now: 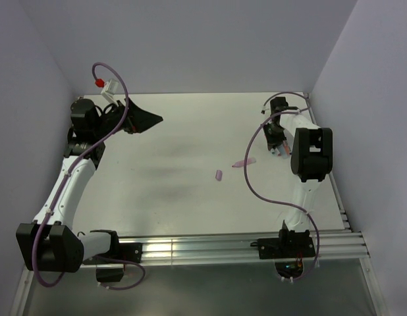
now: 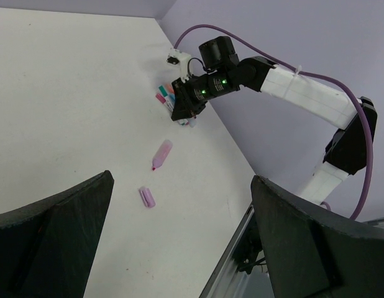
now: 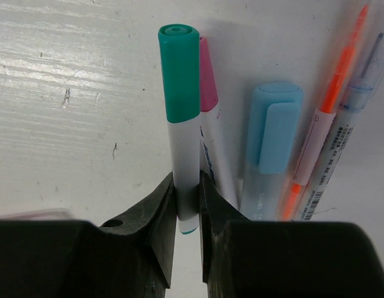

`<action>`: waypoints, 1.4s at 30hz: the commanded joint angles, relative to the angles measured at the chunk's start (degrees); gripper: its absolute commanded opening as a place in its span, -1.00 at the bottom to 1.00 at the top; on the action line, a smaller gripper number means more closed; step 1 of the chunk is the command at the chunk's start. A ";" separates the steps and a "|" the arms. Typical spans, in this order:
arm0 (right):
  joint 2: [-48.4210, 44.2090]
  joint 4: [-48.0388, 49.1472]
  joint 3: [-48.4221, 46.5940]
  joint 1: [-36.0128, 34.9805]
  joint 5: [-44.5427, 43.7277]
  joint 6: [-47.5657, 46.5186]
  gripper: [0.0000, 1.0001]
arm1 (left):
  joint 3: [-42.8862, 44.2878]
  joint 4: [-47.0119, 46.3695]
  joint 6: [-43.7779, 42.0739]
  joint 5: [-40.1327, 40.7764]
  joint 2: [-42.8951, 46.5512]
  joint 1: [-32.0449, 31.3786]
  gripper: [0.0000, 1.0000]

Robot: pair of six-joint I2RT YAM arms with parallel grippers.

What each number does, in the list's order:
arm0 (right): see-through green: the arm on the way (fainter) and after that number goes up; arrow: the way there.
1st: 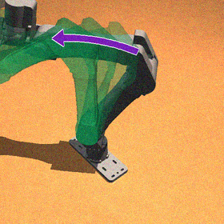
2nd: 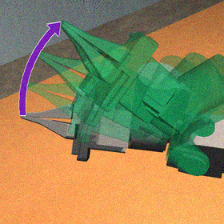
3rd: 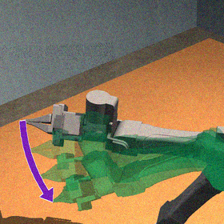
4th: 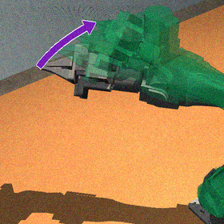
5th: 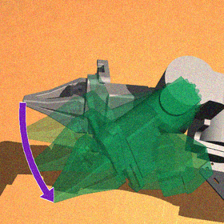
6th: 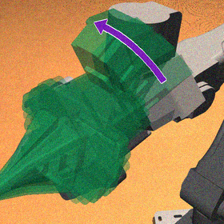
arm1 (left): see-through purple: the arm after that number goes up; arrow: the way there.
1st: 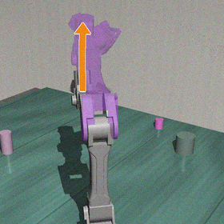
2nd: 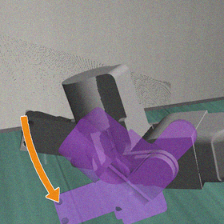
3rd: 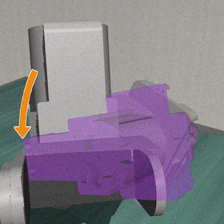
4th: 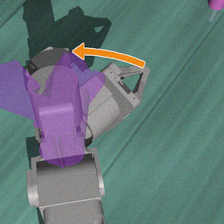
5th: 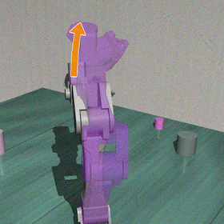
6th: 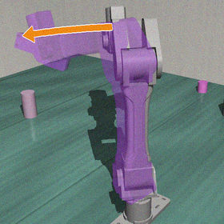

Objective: Insert the pens into the pen caps
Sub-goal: Place the pen at the center of the board, then pick up the pen from the center of the board.

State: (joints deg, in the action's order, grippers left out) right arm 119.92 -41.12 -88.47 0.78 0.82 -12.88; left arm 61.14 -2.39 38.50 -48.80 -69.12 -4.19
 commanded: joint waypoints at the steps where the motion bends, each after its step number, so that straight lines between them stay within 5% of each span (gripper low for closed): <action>1: 0.14 -0.71 1.19 -0.51 -0.73 1.02 -0.54 | 0.99 -2.01 0.35 -1.13 0.22 0.14 0.99; 10: -0.21 -3.08 1.10 -0.51 -0.56 2.86 -0.39 | 1.26 -2.53 0.43 -1.74 -0.22 0.14 0.99; 24: -1.71 -4.67 0.58 -0.51 1.12 6.73 -0.59 | 0.99 -2.79 0.96 -2.62 0.13 0.14 0.99; 36: -11.10 -8.87 -7.04 -0.51 5.85 1.38 -0.18 | 1.61 -0.43 -1.23 -3.94 0.65 0.14 0.99; 39: -13.82 -13.43 -12.23 -0.51 11.37 -4.94 0.13 | 2.49 2.21 -4.48 -4.20 0.48 0.14 0.99; 42: -17.68 -16.34 -11.48 -2.97 14.45 -16.08 0.17 | 2.31 4.85 -7.21 -4.11 0.39 0.14 0.99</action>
State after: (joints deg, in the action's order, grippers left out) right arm 109.19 -51.81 -98.59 0.36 9.19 -16.86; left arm 61.21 0.23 35.44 -51.37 -69.28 -4.19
